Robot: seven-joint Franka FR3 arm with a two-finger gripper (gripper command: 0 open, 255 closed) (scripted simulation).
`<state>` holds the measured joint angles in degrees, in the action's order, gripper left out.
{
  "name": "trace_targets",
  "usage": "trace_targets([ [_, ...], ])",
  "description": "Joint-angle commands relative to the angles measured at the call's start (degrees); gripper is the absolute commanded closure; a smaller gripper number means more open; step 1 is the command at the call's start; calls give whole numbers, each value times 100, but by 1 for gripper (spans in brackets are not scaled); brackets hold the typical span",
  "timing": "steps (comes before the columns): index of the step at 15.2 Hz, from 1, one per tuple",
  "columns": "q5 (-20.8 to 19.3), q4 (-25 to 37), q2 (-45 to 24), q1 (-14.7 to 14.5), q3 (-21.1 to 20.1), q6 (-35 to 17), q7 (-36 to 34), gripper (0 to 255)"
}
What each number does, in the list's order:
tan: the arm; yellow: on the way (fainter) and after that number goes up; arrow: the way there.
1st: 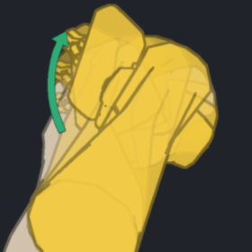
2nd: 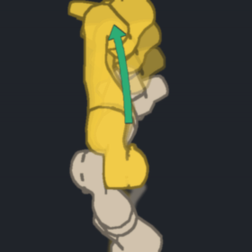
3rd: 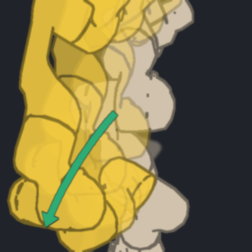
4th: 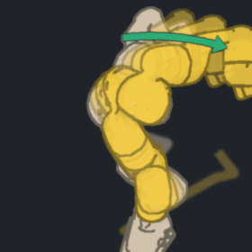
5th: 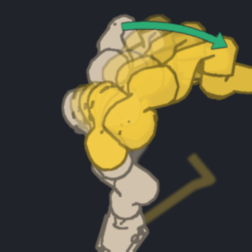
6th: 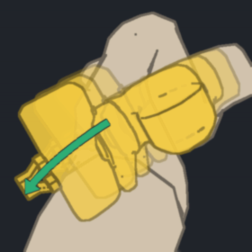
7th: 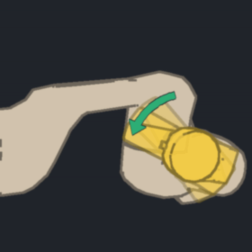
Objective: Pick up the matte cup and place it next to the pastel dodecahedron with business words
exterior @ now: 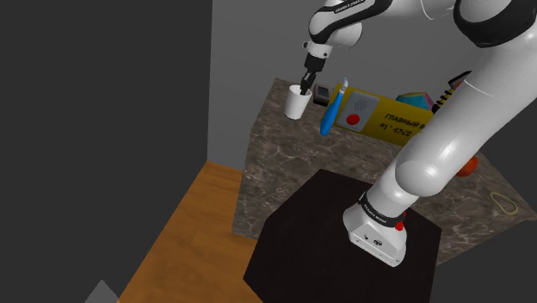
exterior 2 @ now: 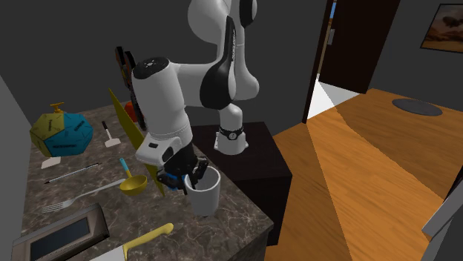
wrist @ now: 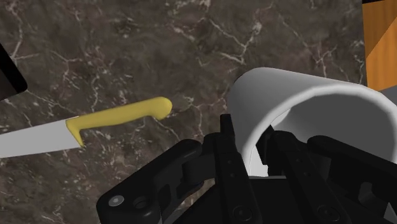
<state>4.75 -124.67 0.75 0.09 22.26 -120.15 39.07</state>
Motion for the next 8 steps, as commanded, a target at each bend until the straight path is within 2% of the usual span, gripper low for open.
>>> trace_targets([
  [1,-48,73,95,0,-2,159,-40,255],
  [8,-152,404,308,-5,-18,683,-146,255],
])
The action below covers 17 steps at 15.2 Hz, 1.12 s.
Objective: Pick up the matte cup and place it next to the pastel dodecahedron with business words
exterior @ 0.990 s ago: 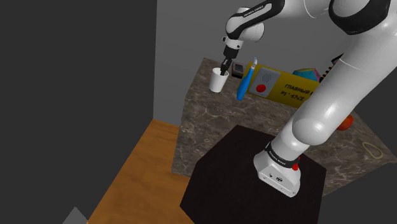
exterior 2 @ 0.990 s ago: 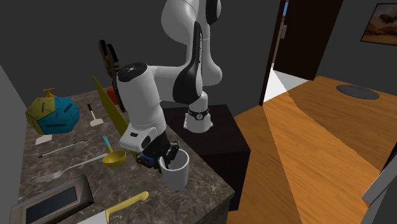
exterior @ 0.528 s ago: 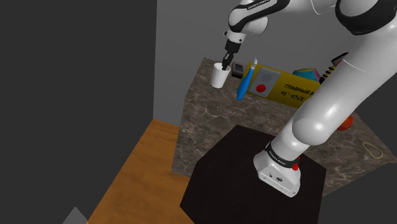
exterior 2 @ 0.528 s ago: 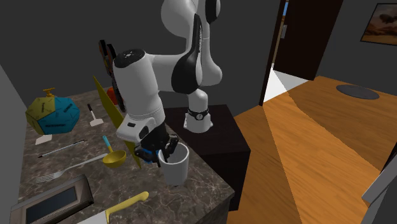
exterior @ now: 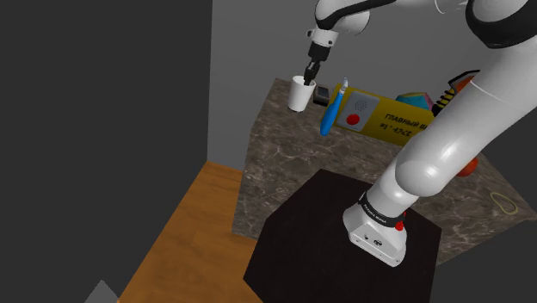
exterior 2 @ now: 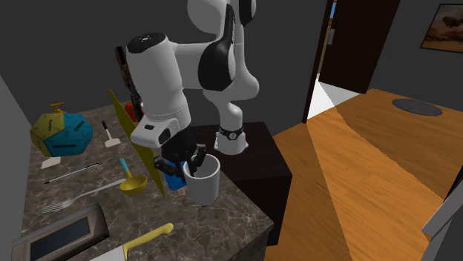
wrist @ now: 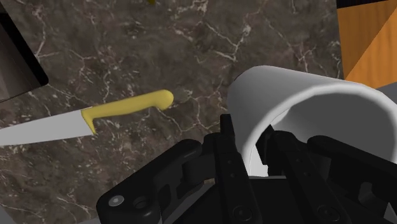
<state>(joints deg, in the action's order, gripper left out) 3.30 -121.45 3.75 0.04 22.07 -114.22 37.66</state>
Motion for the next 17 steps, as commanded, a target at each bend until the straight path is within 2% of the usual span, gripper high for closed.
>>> trace_targets([
  [1,-18,135,33,1,-2,165,-18,255],
  [17,-115,1141,259,-13,-39,1375,-162,255],
])
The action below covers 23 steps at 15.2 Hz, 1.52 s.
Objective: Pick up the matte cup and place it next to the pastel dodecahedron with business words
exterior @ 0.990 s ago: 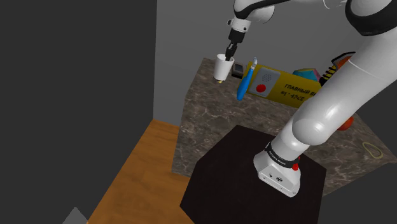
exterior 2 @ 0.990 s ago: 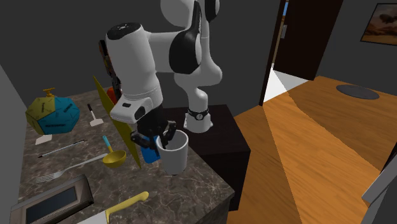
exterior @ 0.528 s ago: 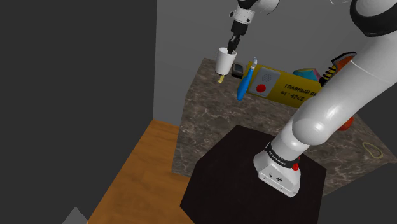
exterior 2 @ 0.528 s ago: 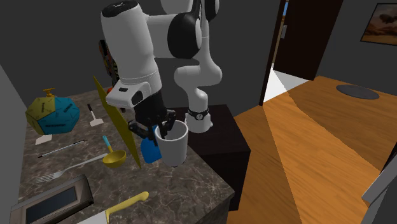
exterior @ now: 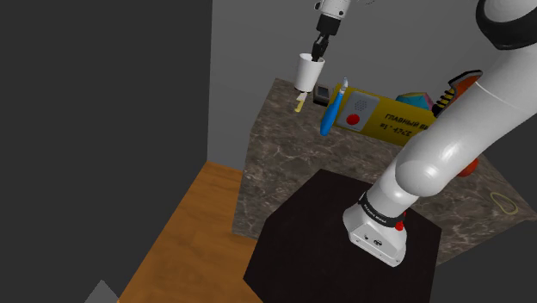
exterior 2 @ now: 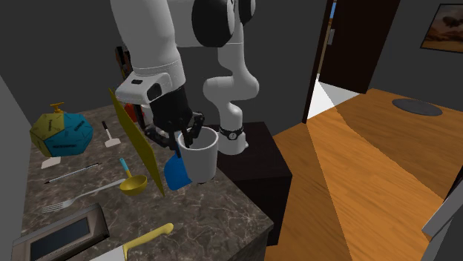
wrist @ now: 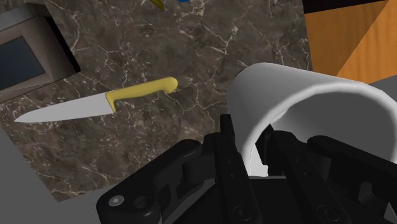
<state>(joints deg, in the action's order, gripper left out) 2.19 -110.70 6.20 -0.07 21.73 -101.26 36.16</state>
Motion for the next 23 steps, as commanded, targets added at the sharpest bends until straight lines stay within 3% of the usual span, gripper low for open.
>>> trace_targets([
  [1,-6,139,18,-3,-6,156,-17,255],
  [19,55,1690,-161,-7,9,1540,-52,255],
  [23,-25,1656,-108,240,302,1586,486,255],
])
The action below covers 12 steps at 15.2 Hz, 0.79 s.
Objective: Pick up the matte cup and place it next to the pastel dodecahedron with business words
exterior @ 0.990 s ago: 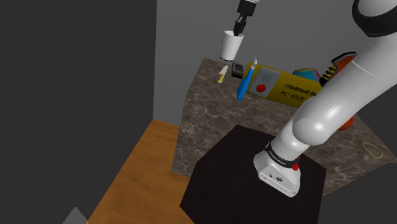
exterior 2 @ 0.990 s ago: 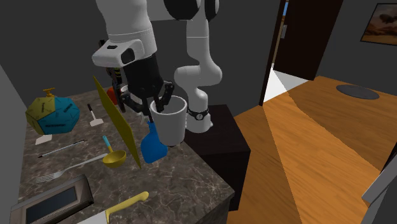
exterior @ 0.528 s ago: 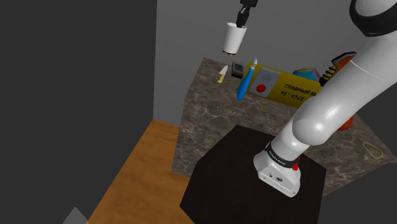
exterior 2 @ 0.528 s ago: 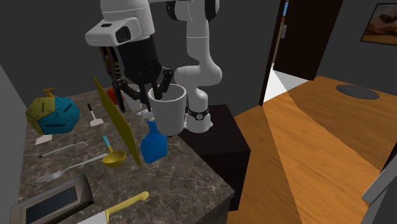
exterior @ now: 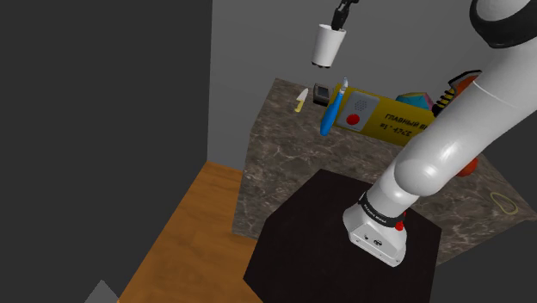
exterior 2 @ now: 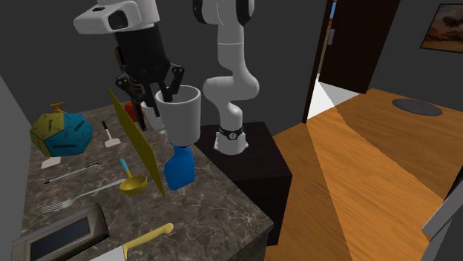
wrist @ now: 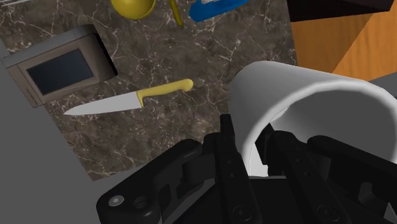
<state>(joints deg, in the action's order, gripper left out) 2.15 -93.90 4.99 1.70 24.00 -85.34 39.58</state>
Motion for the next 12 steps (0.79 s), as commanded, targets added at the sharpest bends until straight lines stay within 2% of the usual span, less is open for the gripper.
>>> trace_targets([
  [1,-35,-15,10,125,151,7,283,255],
  [12,52,562,-510,900,1066,212,1978,255],
])
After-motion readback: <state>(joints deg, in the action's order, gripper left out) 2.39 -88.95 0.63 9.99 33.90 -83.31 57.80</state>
